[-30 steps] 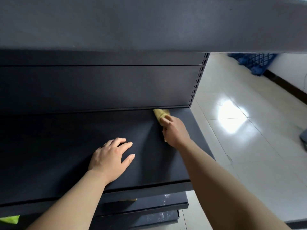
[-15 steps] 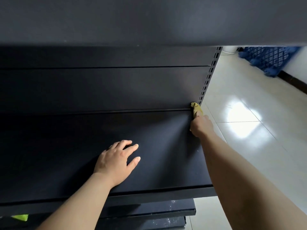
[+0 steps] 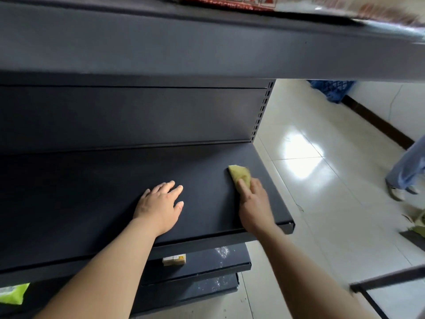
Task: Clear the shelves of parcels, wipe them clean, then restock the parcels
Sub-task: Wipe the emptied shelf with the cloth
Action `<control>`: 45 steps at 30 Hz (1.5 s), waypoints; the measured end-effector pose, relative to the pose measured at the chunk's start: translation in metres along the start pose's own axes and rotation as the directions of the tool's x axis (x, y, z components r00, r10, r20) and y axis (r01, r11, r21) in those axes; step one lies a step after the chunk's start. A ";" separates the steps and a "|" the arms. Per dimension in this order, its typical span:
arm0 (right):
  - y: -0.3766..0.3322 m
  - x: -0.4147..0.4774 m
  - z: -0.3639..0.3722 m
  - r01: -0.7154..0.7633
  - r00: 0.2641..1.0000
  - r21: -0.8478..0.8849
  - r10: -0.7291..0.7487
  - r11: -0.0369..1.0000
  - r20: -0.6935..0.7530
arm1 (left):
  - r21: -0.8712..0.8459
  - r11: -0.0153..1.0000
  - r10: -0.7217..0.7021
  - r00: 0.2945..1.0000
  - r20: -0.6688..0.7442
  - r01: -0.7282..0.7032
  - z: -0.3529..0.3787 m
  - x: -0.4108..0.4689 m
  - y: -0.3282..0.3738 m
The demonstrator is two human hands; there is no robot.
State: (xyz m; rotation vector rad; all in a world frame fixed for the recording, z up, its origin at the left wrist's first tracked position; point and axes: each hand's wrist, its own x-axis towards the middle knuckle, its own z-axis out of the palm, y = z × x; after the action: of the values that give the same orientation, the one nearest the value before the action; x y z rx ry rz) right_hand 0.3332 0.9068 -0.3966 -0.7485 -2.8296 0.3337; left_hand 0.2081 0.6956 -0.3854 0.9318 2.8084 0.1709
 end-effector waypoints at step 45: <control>-0.202 -0.139 0.023 0.083 0.960 0.352 -0.169 0.932 0.223 | -0.053 0.988 -0.143 0.989 0.028 0.145 -0.018 -0.155 -0.177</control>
State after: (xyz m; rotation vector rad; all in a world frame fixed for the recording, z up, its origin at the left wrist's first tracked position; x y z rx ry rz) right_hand 0.3529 0.6622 -0.3828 -0.4752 -2.9092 0.9269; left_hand 0.2234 0.4602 -0.3761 0.7111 2.8197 0.2139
